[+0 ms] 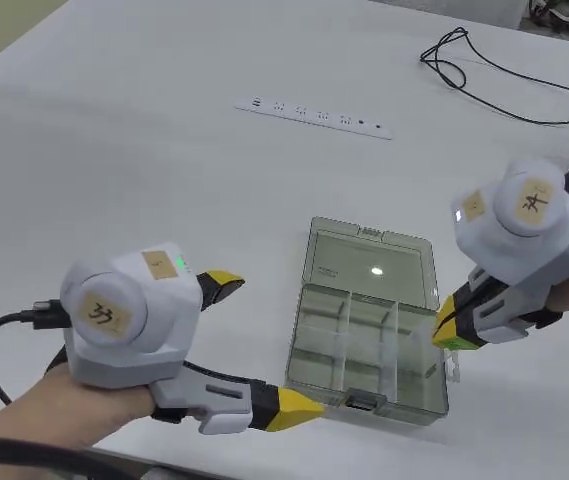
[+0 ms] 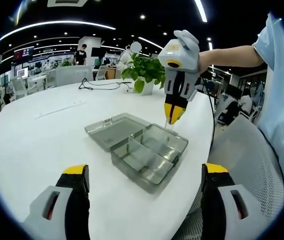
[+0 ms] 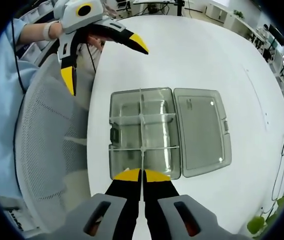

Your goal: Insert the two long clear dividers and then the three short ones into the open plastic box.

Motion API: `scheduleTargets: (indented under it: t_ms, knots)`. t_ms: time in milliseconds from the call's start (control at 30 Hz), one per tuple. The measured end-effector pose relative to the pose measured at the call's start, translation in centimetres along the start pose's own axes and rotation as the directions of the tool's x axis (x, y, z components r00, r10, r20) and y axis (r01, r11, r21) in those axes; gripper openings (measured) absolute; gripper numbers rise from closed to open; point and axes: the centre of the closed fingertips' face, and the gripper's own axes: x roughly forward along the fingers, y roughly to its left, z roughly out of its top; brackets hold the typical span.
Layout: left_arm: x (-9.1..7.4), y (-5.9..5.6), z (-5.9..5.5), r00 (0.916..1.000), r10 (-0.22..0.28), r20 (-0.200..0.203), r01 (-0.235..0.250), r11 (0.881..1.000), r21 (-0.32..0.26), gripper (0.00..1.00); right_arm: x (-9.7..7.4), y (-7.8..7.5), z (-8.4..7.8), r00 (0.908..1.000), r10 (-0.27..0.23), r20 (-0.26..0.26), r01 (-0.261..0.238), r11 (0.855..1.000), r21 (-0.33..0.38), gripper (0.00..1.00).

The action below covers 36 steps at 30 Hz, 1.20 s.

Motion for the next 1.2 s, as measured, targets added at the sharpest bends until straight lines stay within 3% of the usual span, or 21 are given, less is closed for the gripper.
scheduleTargets:
  t_ms: [633,1200]
  knots:
    - [-0.2,-0.2,-0.6,1.0000,-0.007,-0.001,0.007,1.000,-0.017,0.91,1.9,-0.1,0.0,0.9981,0.001,-0.061,-0.007,0.996,-0.092,0.02]
    - [-0.3,-0.4,-0.8,1.0000,-0.007,0.001,0.007,1.000,-0.029,0.89,3.9,-0.4,-0.7,0.9969,-0.015,-0.077,0.008,0.996,-0.090,0.02]
